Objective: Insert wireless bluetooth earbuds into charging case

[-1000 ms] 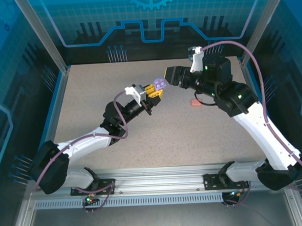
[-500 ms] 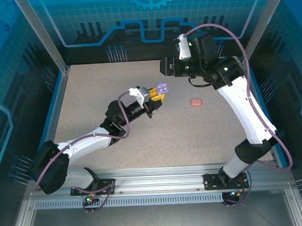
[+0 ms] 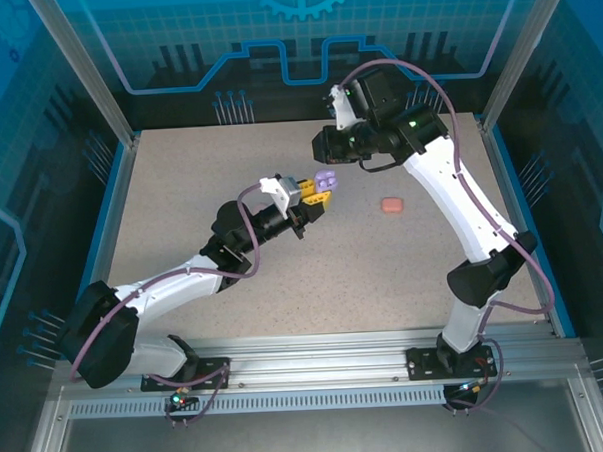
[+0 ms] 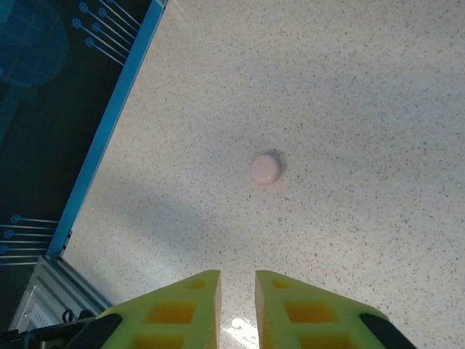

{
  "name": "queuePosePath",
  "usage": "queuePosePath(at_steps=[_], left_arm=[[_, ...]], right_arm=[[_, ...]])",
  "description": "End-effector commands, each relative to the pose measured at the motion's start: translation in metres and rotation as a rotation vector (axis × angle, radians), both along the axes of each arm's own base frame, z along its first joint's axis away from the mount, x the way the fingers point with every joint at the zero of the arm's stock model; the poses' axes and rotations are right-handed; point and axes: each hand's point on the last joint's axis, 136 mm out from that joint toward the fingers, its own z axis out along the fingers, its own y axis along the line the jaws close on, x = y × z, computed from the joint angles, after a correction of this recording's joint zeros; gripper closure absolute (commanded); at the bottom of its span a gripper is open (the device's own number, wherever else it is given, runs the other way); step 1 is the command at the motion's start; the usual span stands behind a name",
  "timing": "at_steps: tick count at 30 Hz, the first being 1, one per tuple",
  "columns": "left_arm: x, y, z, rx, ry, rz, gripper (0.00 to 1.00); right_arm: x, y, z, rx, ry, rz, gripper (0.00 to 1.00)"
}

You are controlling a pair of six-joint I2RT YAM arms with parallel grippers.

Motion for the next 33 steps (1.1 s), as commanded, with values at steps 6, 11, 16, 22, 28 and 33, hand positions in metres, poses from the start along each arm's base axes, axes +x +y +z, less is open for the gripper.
queuePosePath(at_steps=[6,11,16,22,28,33], left_arm=[[-0.003,-0.005,-0.001,0.008,-0.023,-0.02,1.0],[0.0,-0.005,-0.002,0.011,-0.022,-0.01,1.0],[0.002,-0.004,-0.002,0.012,-0.025,0.002,1.0],[0.003,-0.003,-0.001,0.013,-0.033,0.016,1.0],[0.005,-0.002,0.0,0.014,-0.037,0.026,1.0],[0.006,-0.002,0.001,0.011,-0.037,0.029,1.0]], right_arm=[[-0.026,0.001,-0.004,-0.019,0.047,0.086,0.85],[-0.039,0.0,-0.002,-0.01,0.049,0.101,0.86],[-0.054,0.002,-0.003,-0.01,0.051,0.123,0.87],[-0.068,-0.001,-0.005,-0.011,0.055,0.127,0.87],[-0.079,-0.006,-0.009,-0.01,0.066,0.126,0.88],[-0.085,-0.01,-0.006,0.003,0.06,0.115,0.88]])
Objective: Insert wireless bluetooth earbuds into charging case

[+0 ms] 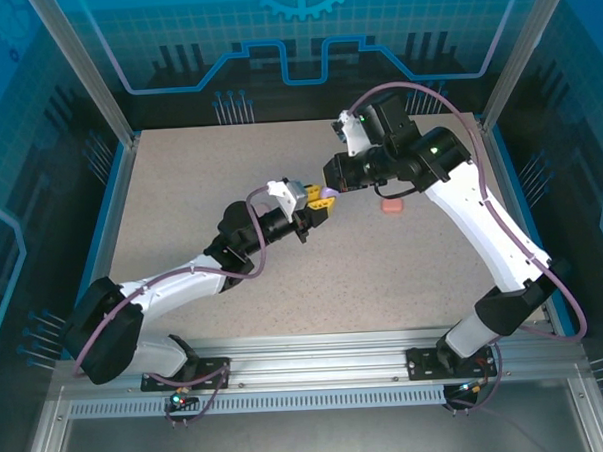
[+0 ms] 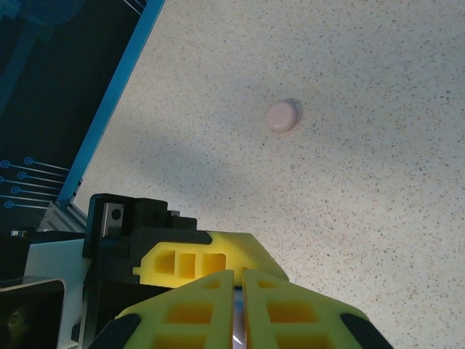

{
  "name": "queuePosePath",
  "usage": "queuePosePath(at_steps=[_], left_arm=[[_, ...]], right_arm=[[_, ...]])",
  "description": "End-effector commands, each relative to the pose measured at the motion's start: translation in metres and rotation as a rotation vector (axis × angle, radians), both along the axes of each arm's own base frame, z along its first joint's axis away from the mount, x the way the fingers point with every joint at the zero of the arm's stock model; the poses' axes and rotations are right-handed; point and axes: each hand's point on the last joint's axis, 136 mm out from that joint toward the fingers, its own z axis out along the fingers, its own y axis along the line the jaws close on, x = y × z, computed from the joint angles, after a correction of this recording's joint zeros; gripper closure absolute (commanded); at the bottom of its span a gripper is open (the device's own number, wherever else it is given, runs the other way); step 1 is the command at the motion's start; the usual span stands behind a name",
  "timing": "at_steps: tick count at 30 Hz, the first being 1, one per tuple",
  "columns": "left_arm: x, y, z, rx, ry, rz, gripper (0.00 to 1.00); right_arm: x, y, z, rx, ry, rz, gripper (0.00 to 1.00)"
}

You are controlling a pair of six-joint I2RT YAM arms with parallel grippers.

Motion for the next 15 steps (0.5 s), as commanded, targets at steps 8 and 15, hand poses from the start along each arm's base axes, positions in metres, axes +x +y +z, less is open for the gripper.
queuePosePath(at_steps=[8,15], left_arm=[[0.007,0.006,0.012,-0.038,-0.02,0.049,1.0],[0.023,0.009,-0.033,-0.024,0.223,0.105,1.0]], right_arm=[[-0.004,-0.027,0.036,0.064,-0.078,-0.131,0.81],[0.007,-0.077,0.03,0.115,-0.104,-0.313,0.6]])
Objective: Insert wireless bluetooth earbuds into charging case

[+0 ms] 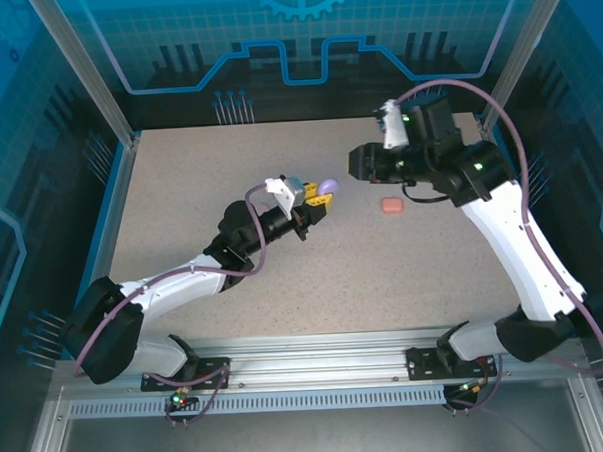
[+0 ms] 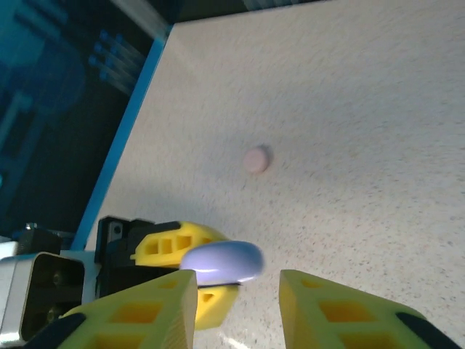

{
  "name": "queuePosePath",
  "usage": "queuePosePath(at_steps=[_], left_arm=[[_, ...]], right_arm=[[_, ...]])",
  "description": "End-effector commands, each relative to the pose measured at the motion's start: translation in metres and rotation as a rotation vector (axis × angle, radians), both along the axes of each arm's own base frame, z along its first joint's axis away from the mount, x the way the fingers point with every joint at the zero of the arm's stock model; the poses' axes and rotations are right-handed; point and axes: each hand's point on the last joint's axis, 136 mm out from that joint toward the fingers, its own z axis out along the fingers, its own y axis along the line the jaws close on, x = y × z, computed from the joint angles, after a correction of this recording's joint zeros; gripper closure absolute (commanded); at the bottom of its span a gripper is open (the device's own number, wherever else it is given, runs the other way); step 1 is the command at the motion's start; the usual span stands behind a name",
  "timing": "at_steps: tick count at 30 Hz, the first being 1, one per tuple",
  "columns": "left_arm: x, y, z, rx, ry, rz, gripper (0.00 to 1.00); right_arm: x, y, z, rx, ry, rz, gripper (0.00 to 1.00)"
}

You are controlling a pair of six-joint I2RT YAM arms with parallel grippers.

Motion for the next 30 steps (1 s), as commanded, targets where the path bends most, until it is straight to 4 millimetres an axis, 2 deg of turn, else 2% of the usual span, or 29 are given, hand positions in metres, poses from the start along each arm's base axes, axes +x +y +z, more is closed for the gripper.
queuePosePath(at_steps=[1,8,14,18,23,27,30], left_arm=[[0.014,0.004,-0.032,-0.007,0.183,0.06,1.0],[0.028,-0.003,-0.093,-0.002,0.554,0.095,1.0],[0.047,-0.01,-0.134,-0.044,0.803,0.134,1.0],[0.072,-0.012,-0.161,-0.109,0.986,0.161,1.0],[0.098,-0.015,-0.193,-0.153,1.149,0.201,1.0],[0.111,-0.021,-0.217,-0.127,1.255,0.217,1.0],[0.119,-0.025,-0.227,-0.104,1.294,0.22,1.0]], right_arm=[[0.002,-0.015,-0.014,0.013,0.007,-0.07,0.58],[-0.01,-0.045,-0.085,-0.051,0.068,-0.185,0.44],[-0.021,-0.063,-0.131,-0.089,0.127,-0.245,0.37],[-0.026,-0.07,-0.142,-0.108,0.137,-0.26,0.34],[-0.024,-0.075,-0.144,-0.124,0.139,-0.256,0.33],[-0.021,-0.076,-0.144,-0.134,0.139,-0.256,0.33],[-0.018,-0.078,-0.142,-0.126,0.137,-0.261,0.33]])
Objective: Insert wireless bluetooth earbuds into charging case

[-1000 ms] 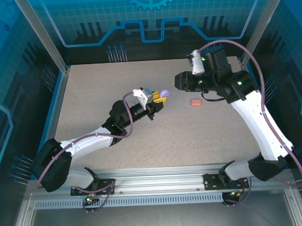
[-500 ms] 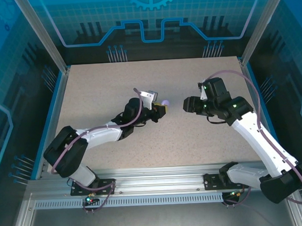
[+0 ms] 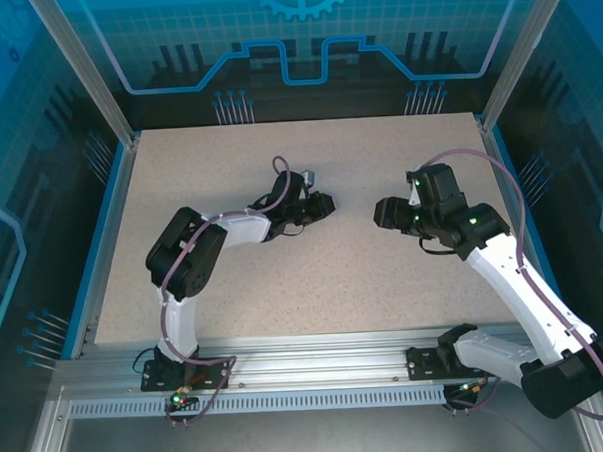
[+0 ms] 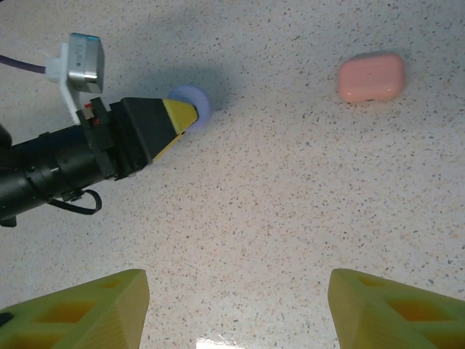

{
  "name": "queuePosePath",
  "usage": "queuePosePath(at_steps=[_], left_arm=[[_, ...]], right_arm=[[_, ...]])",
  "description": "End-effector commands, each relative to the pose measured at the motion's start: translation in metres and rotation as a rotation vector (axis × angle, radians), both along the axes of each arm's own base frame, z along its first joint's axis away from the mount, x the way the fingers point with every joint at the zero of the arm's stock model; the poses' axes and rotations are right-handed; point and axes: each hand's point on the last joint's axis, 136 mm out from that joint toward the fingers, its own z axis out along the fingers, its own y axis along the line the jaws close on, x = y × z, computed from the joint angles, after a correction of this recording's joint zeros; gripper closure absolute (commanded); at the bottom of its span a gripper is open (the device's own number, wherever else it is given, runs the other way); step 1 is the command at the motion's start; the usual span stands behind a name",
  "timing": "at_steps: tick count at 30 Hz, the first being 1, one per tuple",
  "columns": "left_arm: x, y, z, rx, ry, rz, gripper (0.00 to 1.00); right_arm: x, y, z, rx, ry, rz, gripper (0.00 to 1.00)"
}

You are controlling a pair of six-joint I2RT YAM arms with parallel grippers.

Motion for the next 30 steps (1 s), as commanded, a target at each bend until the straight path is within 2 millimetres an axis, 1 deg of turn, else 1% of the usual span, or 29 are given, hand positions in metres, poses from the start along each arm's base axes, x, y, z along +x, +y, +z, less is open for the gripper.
queuePosePath(at_steps=[1,7,11,14,20,26,30], left_arm=[[0.001,-0.007,-0.008,-0.01,0.103,-0.021,1.0],[0.005,-0.004,-0.028,0.055,0.184,-0.018,1.0],[0.007,0.0,-0.04,0.086,0.226,-0.019,0.94],[0.008,0.002,-0.046,0.114,0.245,-0.024,0.87],[0.01,0.007,-0.05,0.164,0.272,-0.04,0.71],[0.012,0.018,-0.052,0.203,0.283,-0.032,0.54],[0.015,0.025,-0.049,0.221,0.279,-0.026,0.48]], right_arm=[[0.007,-0.004,0.007,0.001,-0.026,-0.004,0.33],[0.007,-0.007,0.007,0.002,-0.023,-0.012,0.33],[0.007,-0.007,0.007,0.007,-0.021,-0.017,0.33],[0.006,-0.007,0.008,0.015,-0.023,-0.019,0.33],[0.006,-0.007,0.012,0.026,-0.027,-0.025,0.32],[0.007,-0.006,0.017,0.036,-0.034,-0.03,0.32],[0.007,-0.006,0.02,0.041,-0.042,-0.031,0.32]])
